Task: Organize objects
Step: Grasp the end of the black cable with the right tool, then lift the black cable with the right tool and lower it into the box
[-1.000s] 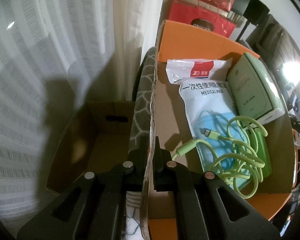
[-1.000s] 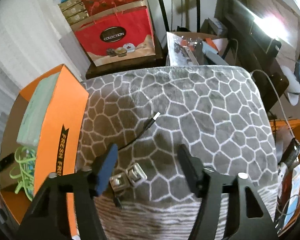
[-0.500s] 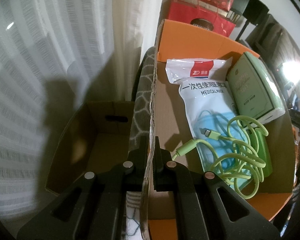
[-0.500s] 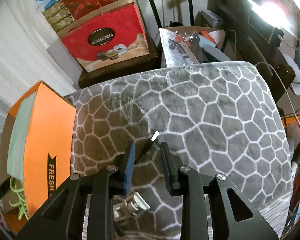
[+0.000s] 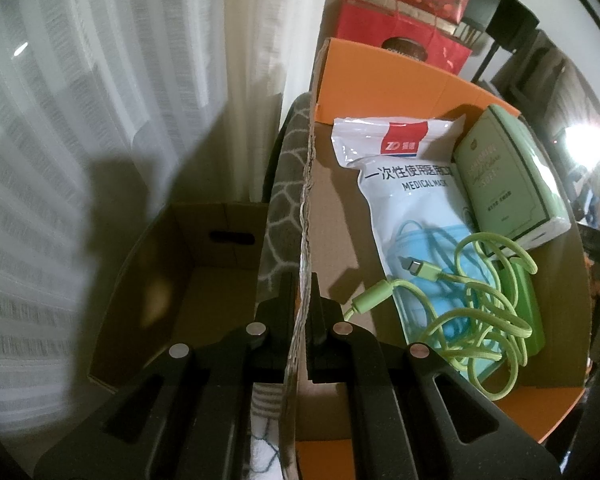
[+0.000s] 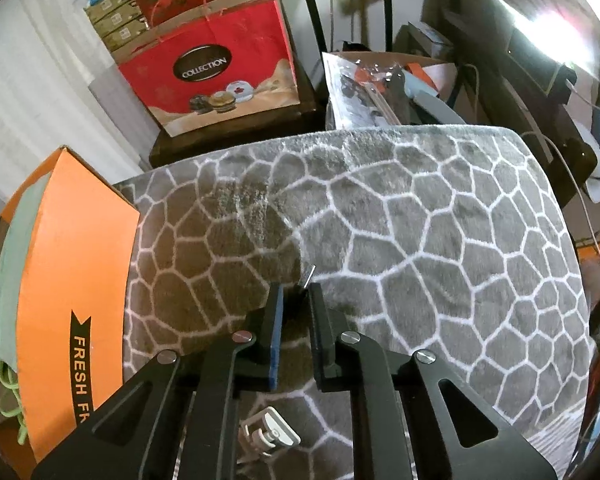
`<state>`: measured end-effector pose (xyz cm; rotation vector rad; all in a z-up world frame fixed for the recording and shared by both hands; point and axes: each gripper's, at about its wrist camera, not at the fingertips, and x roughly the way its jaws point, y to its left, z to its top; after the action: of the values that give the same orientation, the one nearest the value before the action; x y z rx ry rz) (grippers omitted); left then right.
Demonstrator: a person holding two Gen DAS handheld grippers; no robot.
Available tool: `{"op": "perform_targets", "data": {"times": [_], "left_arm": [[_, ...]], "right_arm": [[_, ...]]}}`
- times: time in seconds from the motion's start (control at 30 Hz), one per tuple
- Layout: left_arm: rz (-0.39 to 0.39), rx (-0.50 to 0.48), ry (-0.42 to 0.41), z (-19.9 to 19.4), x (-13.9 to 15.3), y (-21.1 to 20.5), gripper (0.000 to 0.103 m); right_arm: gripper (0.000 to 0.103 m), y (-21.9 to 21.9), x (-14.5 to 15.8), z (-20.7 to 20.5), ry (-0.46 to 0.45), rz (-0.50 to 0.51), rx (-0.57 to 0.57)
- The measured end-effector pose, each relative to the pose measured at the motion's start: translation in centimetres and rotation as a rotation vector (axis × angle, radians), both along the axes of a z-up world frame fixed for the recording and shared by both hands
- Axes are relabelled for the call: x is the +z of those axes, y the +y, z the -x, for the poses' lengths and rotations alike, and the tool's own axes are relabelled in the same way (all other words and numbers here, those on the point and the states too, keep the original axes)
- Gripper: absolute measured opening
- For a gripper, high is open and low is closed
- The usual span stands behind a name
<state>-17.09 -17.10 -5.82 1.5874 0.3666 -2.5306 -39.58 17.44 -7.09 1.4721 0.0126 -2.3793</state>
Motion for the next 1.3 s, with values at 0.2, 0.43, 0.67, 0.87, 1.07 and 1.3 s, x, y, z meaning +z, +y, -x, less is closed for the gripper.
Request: {"op": "perform_targets", "data": {"times": [0.2,0.43,0.67,0.87,1.07,1.3], "left_arm": [[0.001,0.002,0.000,0.0,0.0,0.0,0.004],[-0.001,0.009,-0.001,0.1,0.0,0.0,0.004],[-0.005,0.012,-0.002,0.1,-0.2,-0.1,0.004],[-0.015,0.018,-0.003,0.1,-0.3,-0.1,0.004],[-0.021,0.028,-0.003,0.0,-0.3,-0.1,0.004],[-0.024,0.032,-0.004,0.0,-0.3,-0.2,0.004]], "right_arm": [[0.009,-0.2,2.4,-1.1,0.042,0.040,0.035],[0.006,-0.6,7.5,-3.9,0.133,0.119,0.100],[0.006,-1.3,12.7,-6.6,0.222,0.177,0.153],[0.006,-1.8,16.8,-9.0,0.275,0.230,0.209],[0.006,-2.9,20.0,-11.6,0.321,0.270,0.275],[0.006,-5.1,21.6,-13.8,0.335,0.278,0.349]]}}
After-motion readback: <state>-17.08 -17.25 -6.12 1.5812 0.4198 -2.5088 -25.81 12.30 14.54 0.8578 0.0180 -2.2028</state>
